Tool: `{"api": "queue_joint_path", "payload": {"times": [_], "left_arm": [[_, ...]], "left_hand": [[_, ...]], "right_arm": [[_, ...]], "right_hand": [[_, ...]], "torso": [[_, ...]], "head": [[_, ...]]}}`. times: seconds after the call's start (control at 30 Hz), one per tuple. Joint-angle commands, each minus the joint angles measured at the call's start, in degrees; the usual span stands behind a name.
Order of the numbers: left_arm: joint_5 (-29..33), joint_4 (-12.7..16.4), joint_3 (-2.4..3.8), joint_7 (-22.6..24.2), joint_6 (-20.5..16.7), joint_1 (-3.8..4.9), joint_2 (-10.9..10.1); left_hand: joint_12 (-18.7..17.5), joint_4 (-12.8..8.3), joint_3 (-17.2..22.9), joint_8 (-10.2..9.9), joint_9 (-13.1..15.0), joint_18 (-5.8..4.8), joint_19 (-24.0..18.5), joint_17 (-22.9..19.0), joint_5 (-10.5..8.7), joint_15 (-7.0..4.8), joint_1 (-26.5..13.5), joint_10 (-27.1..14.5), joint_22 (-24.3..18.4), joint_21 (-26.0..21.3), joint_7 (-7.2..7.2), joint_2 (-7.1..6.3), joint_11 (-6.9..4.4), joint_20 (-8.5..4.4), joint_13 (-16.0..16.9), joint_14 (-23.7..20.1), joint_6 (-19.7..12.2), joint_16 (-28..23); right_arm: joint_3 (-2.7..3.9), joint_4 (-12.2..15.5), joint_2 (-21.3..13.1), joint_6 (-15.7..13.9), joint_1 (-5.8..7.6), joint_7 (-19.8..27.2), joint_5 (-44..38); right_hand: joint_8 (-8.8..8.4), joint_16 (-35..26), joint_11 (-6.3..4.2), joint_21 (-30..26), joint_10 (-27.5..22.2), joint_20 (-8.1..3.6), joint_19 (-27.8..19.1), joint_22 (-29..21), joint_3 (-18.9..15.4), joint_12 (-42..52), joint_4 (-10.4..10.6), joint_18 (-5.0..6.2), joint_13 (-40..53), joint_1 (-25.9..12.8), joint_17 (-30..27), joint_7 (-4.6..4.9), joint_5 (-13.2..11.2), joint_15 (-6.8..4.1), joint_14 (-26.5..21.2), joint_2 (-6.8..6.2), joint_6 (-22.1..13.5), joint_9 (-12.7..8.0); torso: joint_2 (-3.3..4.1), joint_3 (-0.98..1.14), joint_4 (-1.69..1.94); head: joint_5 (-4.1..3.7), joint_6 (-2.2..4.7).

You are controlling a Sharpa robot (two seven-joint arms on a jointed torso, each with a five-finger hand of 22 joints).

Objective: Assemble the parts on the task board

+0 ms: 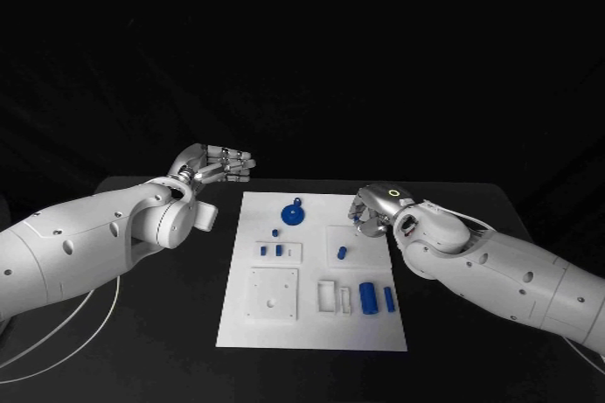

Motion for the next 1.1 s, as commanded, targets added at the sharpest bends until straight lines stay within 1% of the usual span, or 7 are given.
{"api": "queue_joint_path", "payload": {"times": [0.03, 0.27, 0.5, 0.6, 0.7, 0.9, 1.1], "left_arm": [[-0.27, -0.29, 0.05, 0.58, 0.97, 0.07, 0.32], [-0.12, -0.72, 0.05, 0.62, 0.99, 0.07, 0.55], [0.29, -1.58, 0.04, 0.66, 0.74, 0.07, 1.46], [0.41, -2.11, 0.02, 0.64, 0.69, 0.06, 2.12], [0.47, -2.89, 0.01, 0.57, 0.93, 0.02, 2.95], [0.5, -5.41, 0.03, 0.7, 1.29, -0.05, 4.97], [0.4, -7.15, 0.03, 0.79, 1.58, -0.06, 6.39]], "left_hand": [[-0.08, -0.02, -0.13, -0.19, -0.07, 0.68, 0.28, -0.06, 0.18, 0.37, 0.28, -0.11, -0.06, 0.32, 0.2, 0.11, 0.23, -0.06, -0.05, 0.09, 0.04, -0.06], [-0.09, -0.07, -0.17, -0.19, -0.08, 0.69, 0.29, -0.06, 0.15, 0.36, 0.27, -0.21, -0.23, 0.33, 0.17, 0.1, 0.25, -0.04, -0.06, 0.07, 0.03, -0.06], [-0.09, -0.05, -0.18, -0.19, -0.08, 0.68, 0.29, -0.06, 0.15, 0.32, 0.25, -0.19, -0.33, 0.34, 0.16, 0.14, 0.22, -0.04, -0.06, 0.05, 0.01, -0.06], [-0.09, -0.03, -0.16, -0.19, -0.08, 0.67, 0.28, -0.06, 0.15, 0.31, 0.27, -0.18, -0.36, 0.34, 0.17, 0.18, 0.2, -0.04, -0.06, 0.03, 0.03, -0.06], [-0.09, 0.03, -0.14, -0.19, -0.08, 0.66, 0.28, -0.06, 0.15, 0.3, 0.27, -0.17, -0.42, 0.35, 0.26, 0.28, 0.22, -0.05, -0.06, -0.03, 0.03, -0.06], [-0.09, 0.03, -0.1, -0.19, -0.08, 0.66, 0.29, -0.06, 0.18, 0.28, 0.31, -0.22, -0.47, 0.36, 0.2, 0.41, 0.2, -0.06, -0.06, -0.04, -0.06, -0.06], [-0.09, -0.04, -0.11, -0.18, -0.08, 0.65, 0.28, -0.06, 0.18, 0.27, 0.34, -0.22, -0.54, 0.37, 0.22, 0.46, 0.19, -0.06, -0.06, -0.08, -0.12, -0.06]], "right_arm": [[0.7, 1.21, -0.33, -0.23, 0.28, 0.23, 1.3], [1.54, 4.07, -0.4, -0.12, 0.49, 0.72, 3.24], [1.39, 7.93, 1.56, 1.27, 0.18, 0.93, 3.72], [0.66, 9.42, 2.78, 1.51, -0.01, 1.06, 3.39], [-0.58, 10.58, 4.2, 1.54, -0.21, 1.3, 2.97], [-3.12, 11.07, 7.09, 1.78, -1.25, 1.63, 1.71], [-4.08, 10.19, 9.06, 2.22, -2.98, 1.53, 0.4]], "right_hand": [[0.1, 0.27, -1.44, -0.27, 2.17, -0.32, 0.09, 0.27, 0.05, 0.38, 0.3, 1.21, 0.11, 0.38, -0.08, -0.01, -0.29, -0.49, -0.06, -0.39, 0.42, -0.02], [0.08, 0.28, -1.43, -0.67, 2.11, -0.33, 0.22, 0.75, -0.24, 0.37, 0.37, 1.26, 0.11, 0.39, -0.11, 0.0, -0.03, -0.49, -0.06, -0.27, 0.38, 0.0], [0.08, 0.18, -1.42, -1.19, 2.02, -0.3, 0.39, 1.82, -0.82, 0.38, 0.1, 1.43, 0.11, 0.29, -0.32, 0.04, 0.52, -0.47, -0.03, 0.09, 0.27, 0.02], [0.08, 0.16, -1.4, -1.27, 1.99, -0.27, 0.43, 2.03, -0.86, 0.38, 0.04, 1.41, 0.1, 0.26, -0.34, 0.04, 0.67, -0.46, -0.04, 0.12, 0.27, 0.02], [0.09, 0.15, -1.39, -1.52, 1.97, -0.26, 0.48, 2.36, -0.95, 0.38, -0.08, 1.39, 0.1, 0.2, -0.4, 0.05, 0.86, -0.45, -0.04, 0.22, 0.25, 0.03], [0.09, 0.15, -1.38, -1.8, 1.94, -0.28, 0.63, 2.64, -1.09, 0.38, -0.28, 1.4, 0.1, 0.1, -0.49, 0.04, 1.12, -0.46, 0.0, 0.35, 0.22, 0.04], [0.08, 0.36, -1.38, -0.92, 1.89, -0.25, 0.52, 5.29, -1.28, 0.37, -0.6, 1.55, 0.1, -0.07, -0.85, 0.05, 1.37, -0.46, 0.07, 0.59, 0.15, 0.04]], "torso": [[0.02, -0.03, -0.02], [0.03, -0.01, -0.08], [-0.21, -0.09, 0.01], [-0.32, -0.18, 0.08], [-0.57, -0.3, 0.14], [-0.95, -0.85, 0.35], [-1.03, -1.01, 0.55]], "head": [[-0.08, 0.4], [0.77, 0.36], [1.73, 0.6], [2.21, 0.61], [2.82, 0.5], [4.04, 0.3], [4.96, -0.07]]}}
